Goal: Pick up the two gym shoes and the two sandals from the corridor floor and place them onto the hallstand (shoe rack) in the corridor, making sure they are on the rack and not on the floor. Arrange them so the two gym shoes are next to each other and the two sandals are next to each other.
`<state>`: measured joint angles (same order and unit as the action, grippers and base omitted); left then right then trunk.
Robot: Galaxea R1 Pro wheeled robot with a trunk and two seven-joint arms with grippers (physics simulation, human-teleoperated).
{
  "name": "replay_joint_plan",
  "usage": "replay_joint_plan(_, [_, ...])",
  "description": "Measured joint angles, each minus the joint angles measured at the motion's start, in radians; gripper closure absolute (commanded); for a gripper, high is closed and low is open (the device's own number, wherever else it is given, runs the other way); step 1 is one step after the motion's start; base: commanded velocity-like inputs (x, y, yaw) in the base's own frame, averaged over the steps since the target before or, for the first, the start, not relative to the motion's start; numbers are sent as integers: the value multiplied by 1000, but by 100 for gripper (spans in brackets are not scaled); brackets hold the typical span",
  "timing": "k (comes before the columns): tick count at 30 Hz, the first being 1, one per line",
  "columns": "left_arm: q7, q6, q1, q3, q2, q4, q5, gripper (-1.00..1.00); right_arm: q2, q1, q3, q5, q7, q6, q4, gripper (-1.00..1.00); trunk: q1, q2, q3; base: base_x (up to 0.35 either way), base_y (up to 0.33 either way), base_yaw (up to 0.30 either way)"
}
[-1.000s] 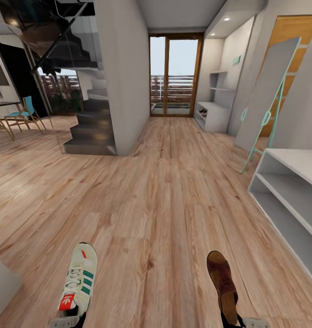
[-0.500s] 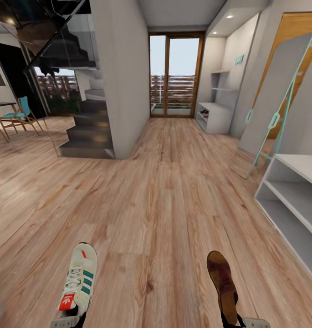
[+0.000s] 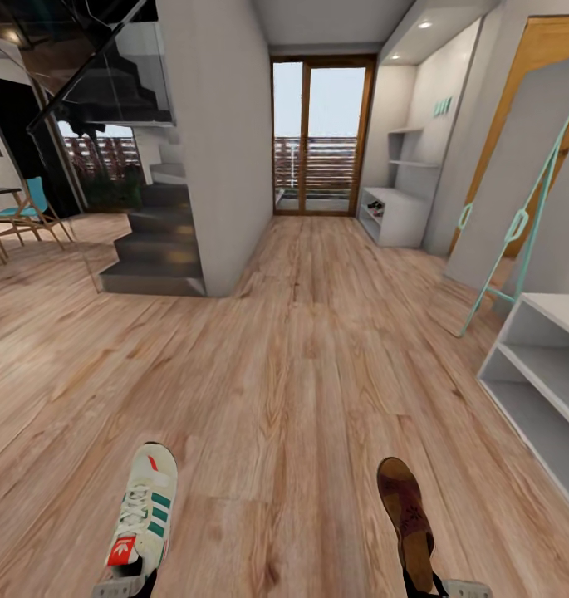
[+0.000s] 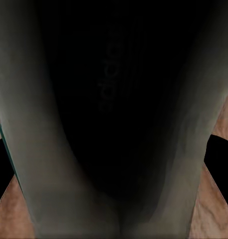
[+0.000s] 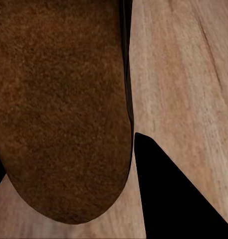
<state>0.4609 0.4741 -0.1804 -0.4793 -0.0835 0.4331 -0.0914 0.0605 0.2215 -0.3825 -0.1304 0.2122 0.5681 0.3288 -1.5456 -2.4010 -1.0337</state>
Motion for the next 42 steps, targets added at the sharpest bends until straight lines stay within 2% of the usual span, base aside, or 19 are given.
replay_joint_plan(42, [0, 0, 0, 0, 0, 0, 0, 100, 0, 0, 0, 0, 0, 0, 1, 100, 0, 0, 0, 340, 0, 0])
